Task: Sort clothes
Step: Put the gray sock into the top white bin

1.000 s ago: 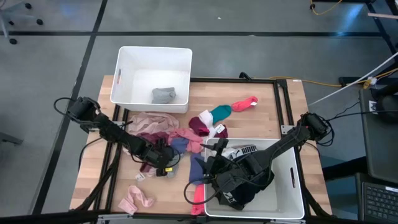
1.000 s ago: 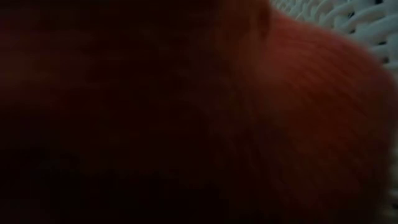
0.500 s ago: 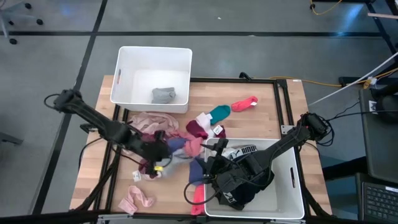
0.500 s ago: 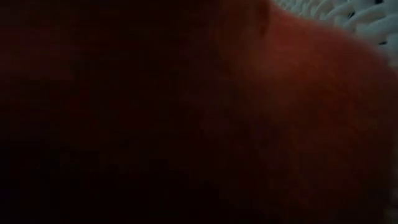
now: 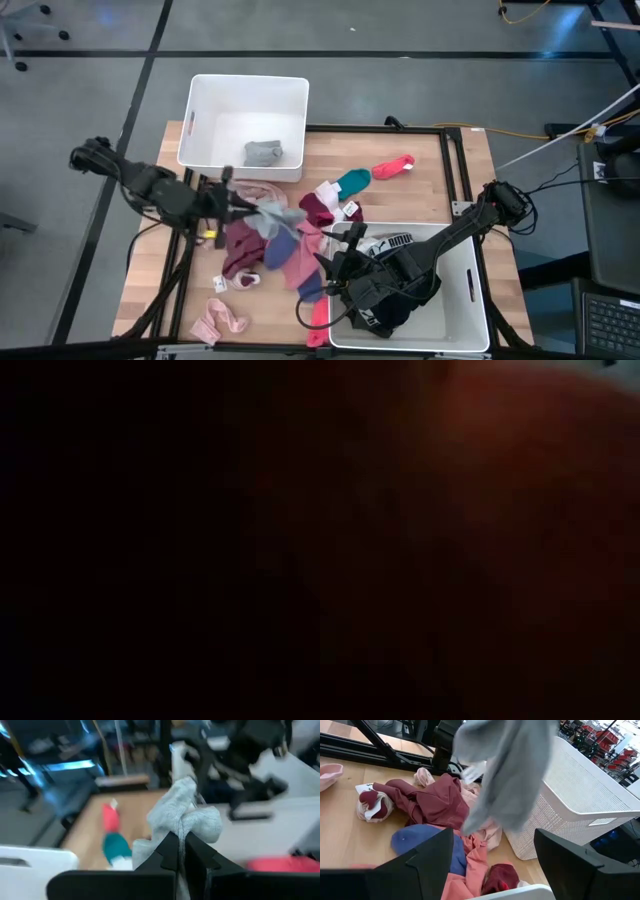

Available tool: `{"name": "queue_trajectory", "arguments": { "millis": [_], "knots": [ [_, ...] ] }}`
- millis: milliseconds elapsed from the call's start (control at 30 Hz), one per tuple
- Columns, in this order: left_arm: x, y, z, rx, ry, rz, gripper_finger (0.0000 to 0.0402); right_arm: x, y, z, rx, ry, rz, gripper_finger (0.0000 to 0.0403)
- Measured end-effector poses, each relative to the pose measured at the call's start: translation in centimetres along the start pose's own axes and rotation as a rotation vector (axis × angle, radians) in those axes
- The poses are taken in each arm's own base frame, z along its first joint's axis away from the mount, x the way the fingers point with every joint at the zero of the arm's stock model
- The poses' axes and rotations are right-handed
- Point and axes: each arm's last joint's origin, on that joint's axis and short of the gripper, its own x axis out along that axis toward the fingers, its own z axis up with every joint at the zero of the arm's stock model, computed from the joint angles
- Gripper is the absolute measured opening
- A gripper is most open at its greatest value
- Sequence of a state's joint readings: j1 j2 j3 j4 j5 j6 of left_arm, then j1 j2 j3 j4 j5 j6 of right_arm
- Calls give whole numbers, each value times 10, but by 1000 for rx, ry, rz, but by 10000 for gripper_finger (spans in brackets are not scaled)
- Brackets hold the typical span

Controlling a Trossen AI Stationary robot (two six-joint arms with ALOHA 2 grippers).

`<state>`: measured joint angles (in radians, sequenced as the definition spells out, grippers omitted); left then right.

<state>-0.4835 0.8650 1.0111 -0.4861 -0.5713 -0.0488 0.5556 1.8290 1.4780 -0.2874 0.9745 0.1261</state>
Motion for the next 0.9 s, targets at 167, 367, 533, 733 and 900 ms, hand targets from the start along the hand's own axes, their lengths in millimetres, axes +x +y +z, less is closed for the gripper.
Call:
{"name": "queue_trajectory", "arguments": {
  "millis": [167,367,533,733,900],
  "knots": [
    [-14,15,11,73,-105,233,8,0,0,0,0,0,0,280],
    [-24,33,19,167,-113,511,5,0,0,0,0,0,0,280],
    [-22,48,18,163,-84,612,7,0,0,0,0,0,0,280],
    [-7,33,4,188,-93,161,9,0,0,0,0,0,0,280],
    [8,11,-26,75,98,-177,10,0,0,0,-1,1,0,280]
  ]
}}
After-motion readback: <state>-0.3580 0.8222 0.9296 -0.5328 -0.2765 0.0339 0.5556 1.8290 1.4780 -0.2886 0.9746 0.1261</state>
